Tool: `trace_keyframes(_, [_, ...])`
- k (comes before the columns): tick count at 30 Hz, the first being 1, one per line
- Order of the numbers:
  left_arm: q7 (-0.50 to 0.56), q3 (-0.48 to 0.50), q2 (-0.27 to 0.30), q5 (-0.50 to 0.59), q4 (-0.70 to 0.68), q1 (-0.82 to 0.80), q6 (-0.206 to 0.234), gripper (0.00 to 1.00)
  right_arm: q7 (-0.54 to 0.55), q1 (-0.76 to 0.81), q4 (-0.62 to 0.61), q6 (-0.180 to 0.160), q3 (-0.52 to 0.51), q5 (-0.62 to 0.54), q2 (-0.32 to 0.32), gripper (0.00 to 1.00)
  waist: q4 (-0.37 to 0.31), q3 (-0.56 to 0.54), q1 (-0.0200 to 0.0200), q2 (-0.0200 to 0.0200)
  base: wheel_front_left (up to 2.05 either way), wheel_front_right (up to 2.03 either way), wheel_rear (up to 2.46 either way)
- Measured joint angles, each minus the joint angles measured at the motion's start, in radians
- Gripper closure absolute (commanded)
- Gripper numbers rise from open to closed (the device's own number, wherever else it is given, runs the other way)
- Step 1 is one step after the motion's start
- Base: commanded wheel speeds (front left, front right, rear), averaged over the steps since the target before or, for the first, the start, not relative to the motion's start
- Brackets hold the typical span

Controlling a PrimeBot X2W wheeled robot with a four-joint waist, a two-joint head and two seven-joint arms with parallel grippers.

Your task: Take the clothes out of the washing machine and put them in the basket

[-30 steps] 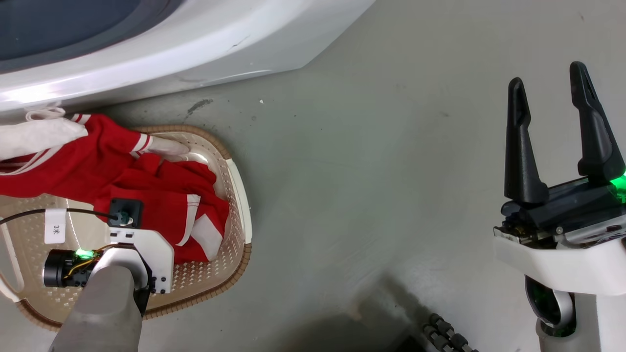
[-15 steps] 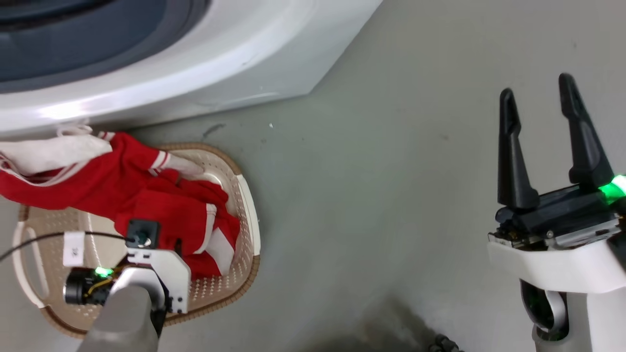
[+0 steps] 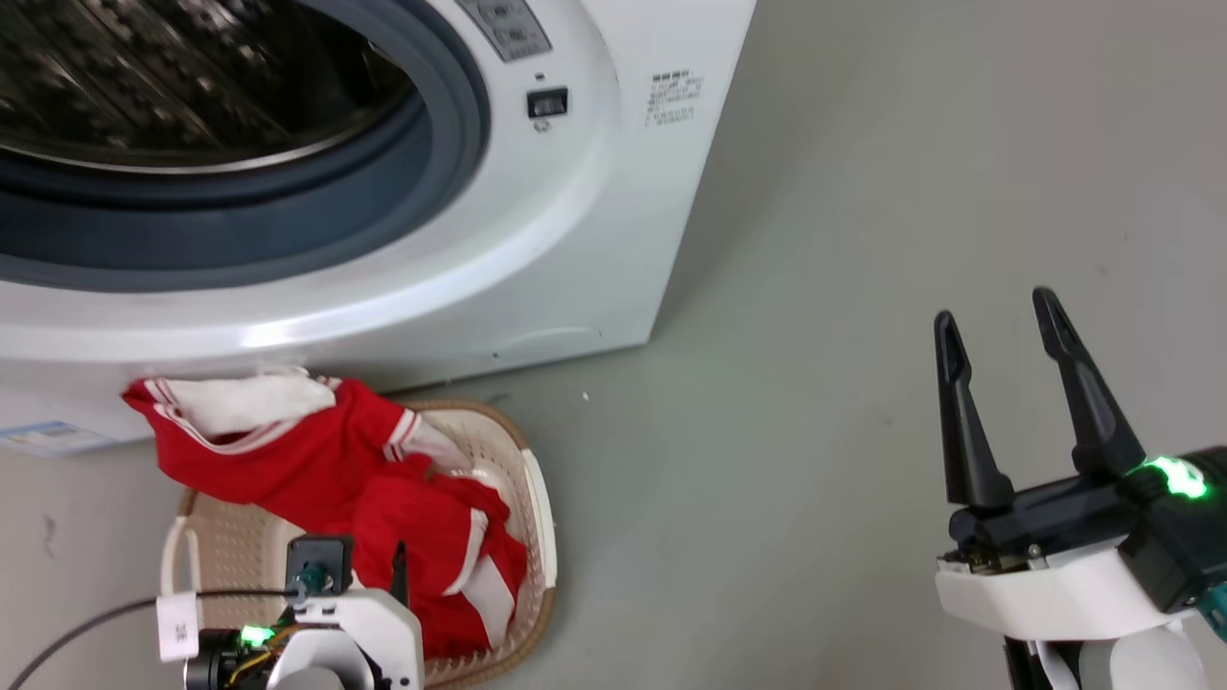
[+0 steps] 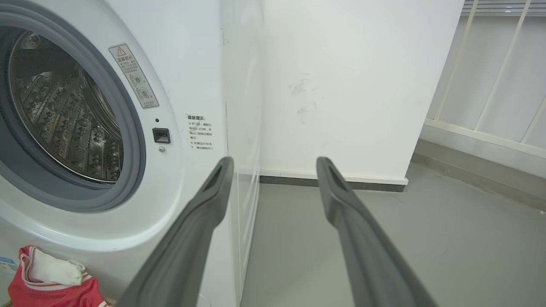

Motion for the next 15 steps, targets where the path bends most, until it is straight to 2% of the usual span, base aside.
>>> trace_keyframes(15, [0.000, 0.091, -0.052, 0.011, -0.526, 0.286, 0.049, 0.00, 0.000, 0.135, 0.024, 0.000, -0.013, -0.016, 0.000, 0.00, 0.062, -0.241, -0.0002, 0.0000, 0.00, 0.00, 0.00])
